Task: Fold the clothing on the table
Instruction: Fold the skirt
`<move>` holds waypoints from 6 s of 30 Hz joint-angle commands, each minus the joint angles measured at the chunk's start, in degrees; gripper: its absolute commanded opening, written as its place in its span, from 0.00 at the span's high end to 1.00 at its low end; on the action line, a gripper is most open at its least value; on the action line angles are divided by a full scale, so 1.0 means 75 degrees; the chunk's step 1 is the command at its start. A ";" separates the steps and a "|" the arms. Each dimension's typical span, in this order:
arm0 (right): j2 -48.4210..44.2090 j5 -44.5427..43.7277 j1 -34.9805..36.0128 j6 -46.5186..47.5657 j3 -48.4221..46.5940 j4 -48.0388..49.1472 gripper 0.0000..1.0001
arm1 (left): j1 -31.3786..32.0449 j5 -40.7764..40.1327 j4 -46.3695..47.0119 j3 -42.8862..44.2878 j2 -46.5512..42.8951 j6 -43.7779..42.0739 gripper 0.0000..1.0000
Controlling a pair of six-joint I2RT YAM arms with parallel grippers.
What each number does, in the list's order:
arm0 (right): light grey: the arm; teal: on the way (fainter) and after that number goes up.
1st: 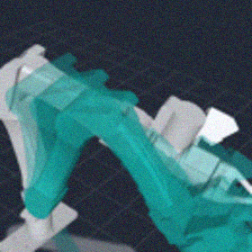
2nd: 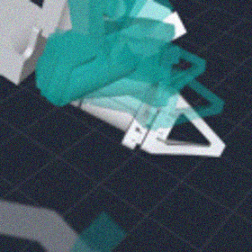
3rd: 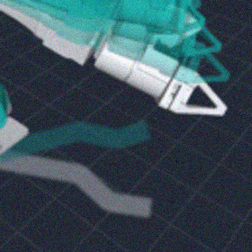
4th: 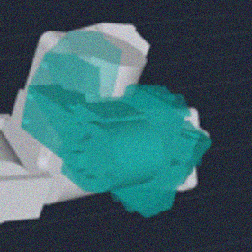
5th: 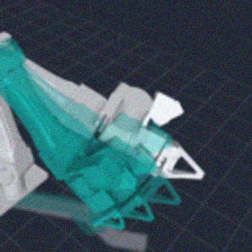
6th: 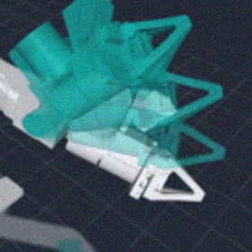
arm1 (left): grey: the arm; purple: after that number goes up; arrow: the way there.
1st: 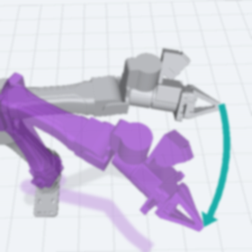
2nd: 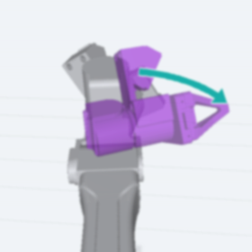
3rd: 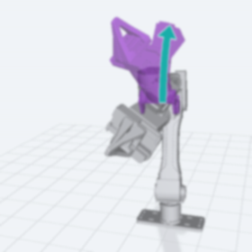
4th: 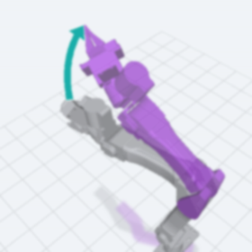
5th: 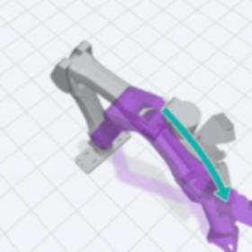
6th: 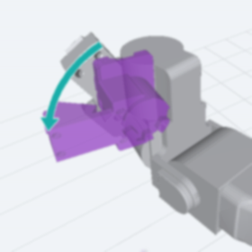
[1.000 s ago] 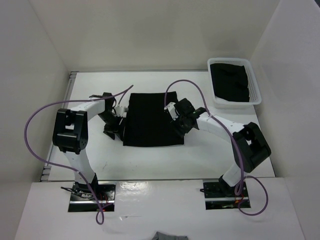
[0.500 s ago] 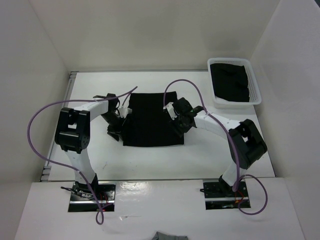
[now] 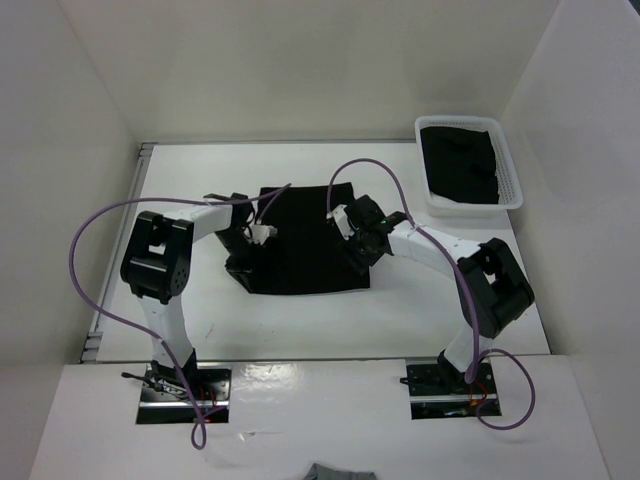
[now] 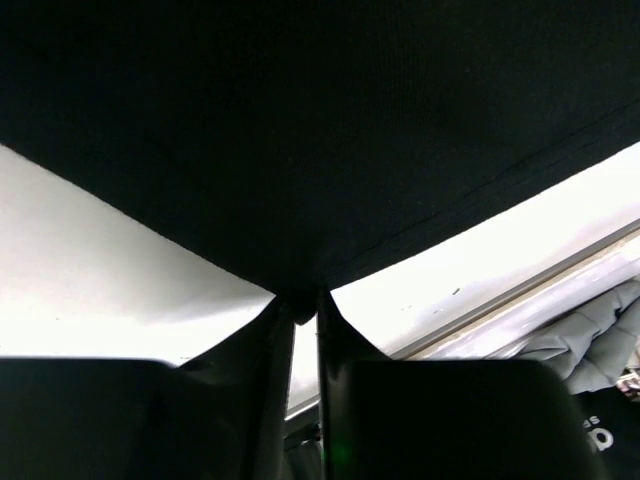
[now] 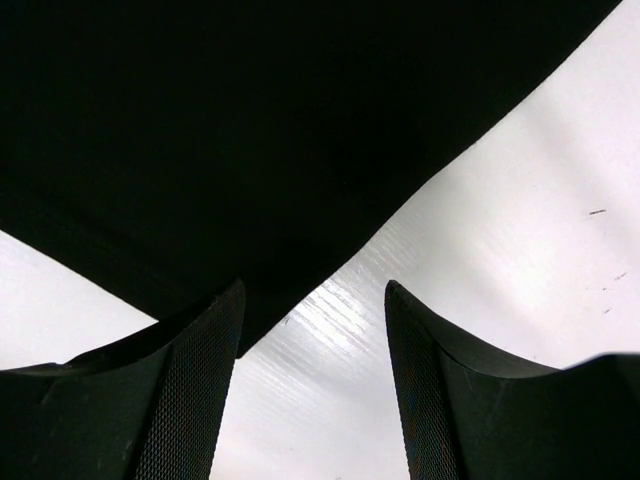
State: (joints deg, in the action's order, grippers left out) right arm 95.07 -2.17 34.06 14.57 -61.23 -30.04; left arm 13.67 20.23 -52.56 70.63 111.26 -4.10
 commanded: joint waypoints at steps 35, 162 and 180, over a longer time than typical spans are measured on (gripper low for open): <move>0.0812 0.1191 -0.0007 -0.0407 -0.0461 -0.0975 0.38 | -0.0604 0.0233 0.0375 -0.0019 -0.0011 -0.0051 0.94; 0.1674 -0.0405 0.0340 -0.0584 -0.7475 -0.2837 0.18 | -0.2305 0.1175 -0.1553 0.7581 -0.1482 -0.0380 0.00; 0.2158 0.0360 -0.1249 -0.1356 -0.4104 0.0267 0.16 | -0.1354 0.0042 0.3000 0.2169 -0.1305 0.1237 0.00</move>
State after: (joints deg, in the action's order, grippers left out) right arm 108.88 -1.34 25.54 6.07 -87.37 -33.28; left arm 3.07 17.37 -34.76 81.58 99.83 2.07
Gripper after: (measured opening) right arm 0.843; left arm 1.000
